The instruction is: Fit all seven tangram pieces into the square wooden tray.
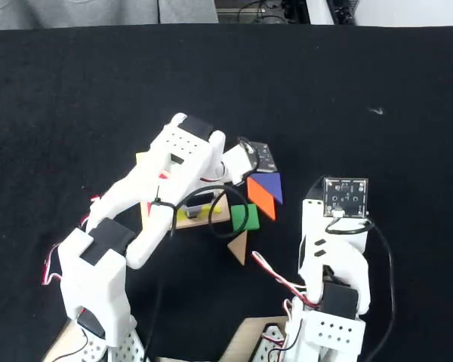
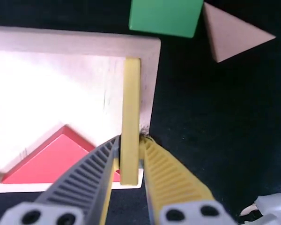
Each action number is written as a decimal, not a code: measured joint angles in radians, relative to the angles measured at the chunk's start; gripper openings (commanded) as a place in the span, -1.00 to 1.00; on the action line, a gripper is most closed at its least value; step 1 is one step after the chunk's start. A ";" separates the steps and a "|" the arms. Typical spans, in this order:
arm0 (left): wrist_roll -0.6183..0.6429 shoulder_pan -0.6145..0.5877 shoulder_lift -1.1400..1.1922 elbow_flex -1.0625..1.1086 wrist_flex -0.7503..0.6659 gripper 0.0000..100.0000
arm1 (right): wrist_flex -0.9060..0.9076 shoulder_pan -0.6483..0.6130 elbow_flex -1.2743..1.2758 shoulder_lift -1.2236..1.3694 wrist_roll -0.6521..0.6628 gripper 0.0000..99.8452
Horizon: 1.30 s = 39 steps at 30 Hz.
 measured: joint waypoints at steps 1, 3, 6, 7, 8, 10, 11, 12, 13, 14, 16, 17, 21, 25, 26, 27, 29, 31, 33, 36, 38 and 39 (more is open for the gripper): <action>0.000 0.000 0.000 0.000 0.000 -0.94 | 0.000 0.000 0.000 0.000 0.000 -0.98; 0.000 0.000 0.000 0.000 0.000 -0.94 | 0.000 0.000 0.000 0.000 0.000 -0.98; 0.000 0.000 0.000 0.000 0.000 -0.93 | 0.000 0.000 0.000 0.000 0.000 -0.98; 0.000 0.000 0.000 0.000 0.000 -0.93 | 0.000 0.000 0.000 0.000 0.000 -0.98; 0.000 0.000 0.000 0.003 0.000 -0.93 | 0.000 0.000 0.000 0.000 0.000 -0.98; 0.000 0.000 0.000 0.003 0.000 -0.93 | 0.000 0.000 0.000 0.000 0.000 -0.98; 0.000 0.000 0.000 0.003 0.000 -0.93 | 0.000 0.000 0.000 0.000 0.000 -0.98; 0.000 0.000 0.000 0.003 0.000 -0.92 | 0.000 0.000 0.000 0.000 0.000 -0.98; 0.000 0.000 0.000 0.003 0.000 -0.90 | 0.000 0.000 0.000 0.000 0.000 -0.98; 0.000 0.000 0.000 0.003 0.000 -0.85 | 0.000 0.000 0.000 0.000 0.000 -0.98; 0.000 0.000 0.000 0.003 0.000 -0.77 | 0.000 0.000 0.000 0.000 0.000 -0.98; 0.000 -0.002 0.000 0.003 0.000 -0.75 | 0.000 0.000 0.000 0.000 0.000 -0.98; 0.000 -0.028 0.000 0.005 0.000 -0.75 | 0.000 0.000 0.000 0.000 0.000 -0.98; 0.000 -0.066 0.000 -0.020 0.000 -0.75 | 0.000 0.000 0.000 0.000 0.000 -0.98; -0.005 -0.075 0.000 -0.032 0.000 -0.75 | 0.000 0.000 0.000 0.000 0.000 -0.98; -0.017 -0.086 0.000 -0.043 0.000 -0.75 | 0.000 0.000 0.000 0.000 0.000 -0.98; -0.055 -0.107 0.000 -0.057 0.000 -0.75 | 0.000 0.000 0.000 0.000 0.000 -0.98; -0.081 -0.118 0.000 -0.066 0.000 -0.75 | 0.000 0.000 0.000 0.000 0.000 -0.98; -0.095 -0.118 0.000 -0.071 -0.003 -0.75 | 0.000 0.000 0.000 0.000 0.000 -0.98; -0.101 -0.123 0.000 -0.071 -0.035 -0.75 | 0.000 0.000 0.000 0.000 0.000 -0.98; -0.103 -0.138 0.000 -0.080 -0.054 -0.75 | 0.000 0.000 0.000 0.000 0.000 -0.98; -0.103 -0.143 0.000 -0.094 -0.058 -0.75 | 0.000 0.000 0.000 0.000 0.000 -0.98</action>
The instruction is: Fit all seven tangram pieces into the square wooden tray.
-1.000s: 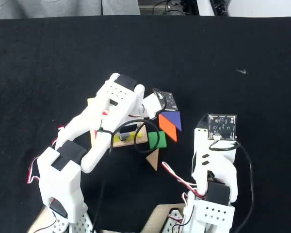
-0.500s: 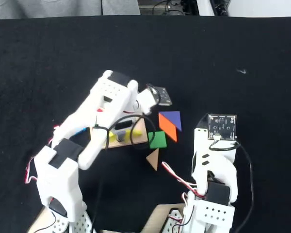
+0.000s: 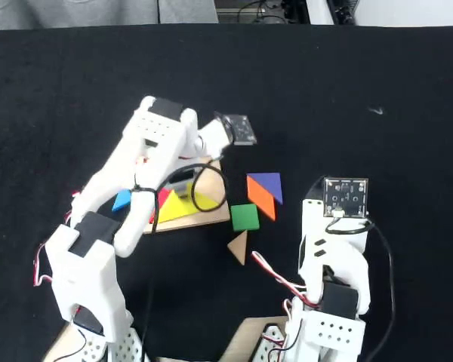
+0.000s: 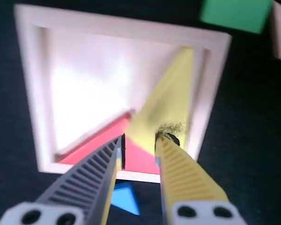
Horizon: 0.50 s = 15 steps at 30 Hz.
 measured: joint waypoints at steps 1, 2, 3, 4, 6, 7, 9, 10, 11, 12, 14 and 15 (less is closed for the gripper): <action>0.000 -0.003 0.000 -0.020 -0.005 -0.75 | 0.000 0.000 0.000 0.000 0.000 -0.98; 0.000 -0.006 0.000 -0.038 -0.005 -0.75 | 0.000 0.000 0.000 0.000 0.000 -0.98; 0.000 -0.006 0.000 -0.054 -0.005 -0.75 | 0.000 0.000 0.000 0.000 0.000 -0.98; 0.000 -0.008 0.000 -0.068 -0.005 -0.75 | 0.000 0.000 0.000 0.000 0.000 -0.98; 0.000 -0.021 0.000 -0.091 -0.005 -0.75 | 0.000 0.000 0.000 0.000 0.000 -0.98; 0.000 -0.034 0.000 -0.097 -0.009 -0.75 | 0.000 0.000 0.000 0.000 0.000 -0.98; 0.000 -0.064 0.000 -0.098 -0.061 -0.75 | 0.000 0.000 0.000 0.000 0.000 -0.98; 0.000 -0.080 0.008 -0.095 -0.098 -0.75 | 0.000 0.000 0.000 0.000 0.000 -0.98; 0.000 -0.097 0.015 -0.081 -0.137 -0.75 | 0.000 0.000 0.000 0.000 0.000 -0.98; 0.000 -0.110 0.029 -0.061 -0.176 -0.75 | 0.000 0.000 0.000 0.000 0.000 -0.98; 0.000 -0.126 0.058 -0.011 -0.219 -0.75 | 0.000 0.000 0.000 0.000 0.000 -0.98; 0.000 -0.126 0.066 0.014 -0.226 -0.75 | 0.000 0.000 0.000 0.000 0.000 -0.98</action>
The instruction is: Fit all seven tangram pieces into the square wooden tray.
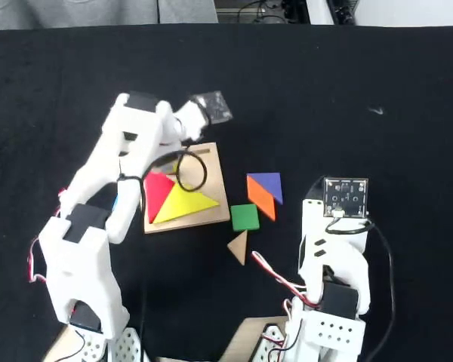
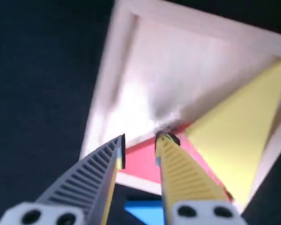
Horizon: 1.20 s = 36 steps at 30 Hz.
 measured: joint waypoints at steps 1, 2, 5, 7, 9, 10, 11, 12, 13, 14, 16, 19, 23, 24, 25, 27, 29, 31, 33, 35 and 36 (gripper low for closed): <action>0.000 0.002 0.005 0.020 -0.005 -0.75 | 0.000 0.000 0.000 0.000 0.000 -0.98; 0.000 0.005 0.006 0.034 -0.008 -0.75 | 0.000 0.000 0.000 0.000 0.000 -0.98; 0.012 0.005 0.006 0.057 -0.008 -0.75 | 0.000 0.000 0.000 0.000 0.000 -0.98; 0.037 0.014 -0.003 0.063 0.025 -0.75 | 0.000 0.000 0.000 0.000 0.000 -0.98; 0.048 0.040 -0.025 0.066 0.057 -0.75 | 0.000 0.000 0.000 0.000 0.000 -0.98; 0.051 0.054 -0.037 0.066 0.064 -0.75 | 0.000 0.000 0.000 0.000 0.000 -0.98; 0.051 0.066 -0.049 0.066 0.068 -0.75 | 0.000 0.000 0.000 0.000 0.000 -0.98; 0.051 0.074 -0.058 0.066 0.068 -0.75 | 0.000 0.000 0.000 0.000 0.000 -0.98; 0.051 0.077 -0.064 0.066 0.068 -0.75 | 0.000 0.000 0.000 0.000 0.000 -0.98; 0.054 0.080 -0.068 0.066 0.072 -0.75 | 0.000 0.000 0.000 0.000 0.000 -0.98; 0.055 0.084 -0.068 0.066 0.077 -0.75 | 0.000 0.000 0.000 0.000 0.000 -0.98; 0.055 0.089 -0.072 0.068 0.077 -0.75 | 0.000 0.000 0.000 0.000 0.000 -0.98; 0.153 0.077 -0.078 0.066 0.057 -0.83 | 0.000 0.000 0.000 0.000 0.000 -0.98; 0.199 0.072 -0.078 0.066 0.040 -0.88 | 0.000 0.000 0.000 0.000 0.000 -0.98; 0.258 0.066 -0.078 0.066 0.029 -0.93 | 0.000 0.000 0.000 0.000 0.000 -0.98; 0.376 0.058 -0.083 0.063 0.029 -0.94 | 0.000 0.000 0.000 0.000 0.000 -0.97; 0.470 0.051 -0.117 0.055 0.068 -0.93 | 0.000 0.000 0.000 0.000 0.000 -0.97; 0.540 0.040 -0.181 0.055 0.115 -0.93 | 0.000 0.000 0.000 0.000 0.000 -0.97; 0.614 0.028 -0.264 0.080 0.138 -0.93 | 0.003 0.000 0.000 0.000 0.000 -0.97; 0.669 0.006 -0.368 0.137 0.141 -0.92 | 0.017 -0.014 0.000 0.000 0.021 -0.97; 0.694 -0.008 -0.427 0.178 0.137 -0.92 | 0.028 -0.035 0.000 0.000 0.043 -0.97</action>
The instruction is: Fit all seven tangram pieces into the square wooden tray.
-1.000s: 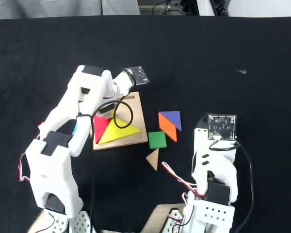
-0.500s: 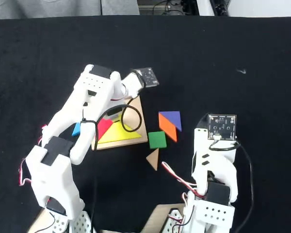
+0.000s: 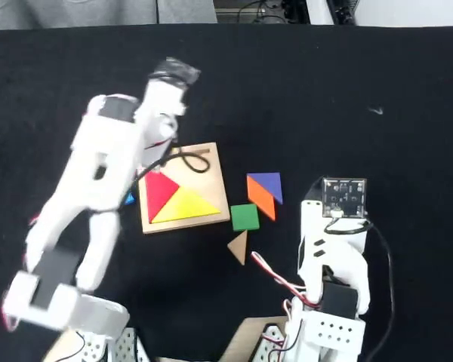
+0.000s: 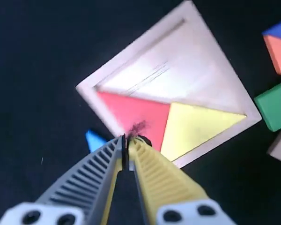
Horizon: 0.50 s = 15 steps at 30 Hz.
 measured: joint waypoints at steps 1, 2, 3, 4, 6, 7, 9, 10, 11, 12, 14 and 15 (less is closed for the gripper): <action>0.021 -0.015 -0.060 0.048 -0.012 -0.92 | 0.009 -0.021 0.000 0.000 0.026 -0.97; 0.040 -0.034 -0.124 0.103 -0.025 -0.92 | 0.021 -0.043 0.000 0.000 0.055 -0.97; 0.057 -0.055 -0.189 0.161 -0.040 -0.92 | 0.038 -0.068 0.000 0.000 0.084 -0.97; 0.066 -0.080 -0.252 0.221 -0.057 -0.92 | 0.055 -0.095 0.000 0.000 0.110 -0.97; 0.075 -0.146 -0.381 0.339 -0.106 -0.92 | 0.084 -0.121 0.000 0.000 0.149 -0.97; 0.077 -0.186 -0.440 0.402 -0.132 -0.93 | 0.097 -0.127 0.000 0.000 0.158 -0.97; 0.081 -0.269 -0.546 0.517 -0.193 -0.93 | 0.133 -0.130 -0.017 0.000 0.167 -0.97; 0.081 -0.311 -0.586 0.572 -0.222 -0.93 | 0.160 -0.130 -0.035 0.000 0.169 -0.97; 0.086 -0.354 -0.620 0.626 -0.249 -0.93 | 0.189 -0.138 -0.055 0.000 0.169 -0.97; 0.100 -0.396 -0.647 0.677 -0.272 -0.93 | 0.216 -0.144 -0.081 0.000 0.172 -0.97; 0.146 -0.462 -0.689 0.776 -0.316 -0.93 | 0.269 -0.155 -0.129 0.000 0.172 -0.97; 0.169 -0.483 -0.698 0.824 -0.342 -0.93 | 0.296 -0.172 -0.152 0.000 0.170 -0.97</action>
